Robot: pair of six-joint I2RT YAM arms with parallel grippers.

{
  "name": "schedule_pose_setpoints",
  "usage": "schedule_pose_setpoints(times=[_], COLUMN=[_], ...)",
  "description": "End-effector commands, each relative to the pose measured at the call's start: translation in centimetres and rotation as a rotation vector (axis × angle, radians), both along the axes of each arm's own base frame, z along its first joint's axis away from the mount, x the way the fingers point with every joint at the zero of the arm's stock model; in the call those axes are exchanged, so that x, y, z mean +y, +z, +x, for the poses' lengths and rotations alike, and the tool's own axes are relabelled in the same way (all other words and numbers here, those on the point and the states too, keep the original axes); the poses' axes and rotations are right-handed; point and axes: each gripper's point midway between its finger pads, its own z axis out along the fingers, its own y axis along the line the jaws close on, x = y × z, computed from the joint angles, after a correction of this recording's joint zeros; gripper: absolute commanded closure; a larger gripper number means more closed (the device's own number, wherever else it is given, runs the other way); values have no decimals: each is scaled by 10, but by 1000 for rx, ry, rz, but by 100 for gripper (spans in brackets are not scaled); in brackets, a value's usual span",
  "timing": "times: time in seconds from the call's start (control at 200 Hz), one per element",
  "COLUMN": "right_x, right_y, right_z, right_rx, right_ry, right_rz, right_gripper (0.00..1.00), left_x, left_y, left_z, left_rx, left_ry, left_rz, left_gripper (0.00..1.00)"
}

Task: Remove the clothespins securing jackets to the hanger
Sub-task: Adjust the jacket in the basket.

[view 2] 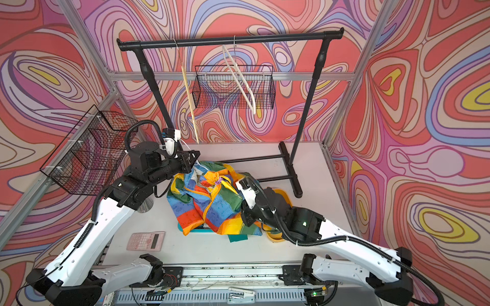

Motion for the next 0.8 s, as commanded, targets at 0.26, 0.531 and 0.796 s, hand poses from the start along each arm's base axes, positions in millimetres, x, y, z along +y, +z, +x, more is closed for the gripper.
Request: schedule_pose_setpoints(times=[0.26, 0.531, 0.796], right_x=[78, 75, 67], right_y=[68, 20, -12], right_z=[19, 42, 43], right_rx=[-129, -207, -181], right_ry=[119, 2, -24], right_rz=[239, 238, 212], right_gripper=[100, 100, 89], left_x=[13, 13, 18], left_y=[4, -2, -9], left_z=[-14, -11, -2], left_rx=[-39, -18, 8], left_ry=[19, 17, 67], left_rz=[-5, -18, -1], left_gripper=[100, 100, 100])
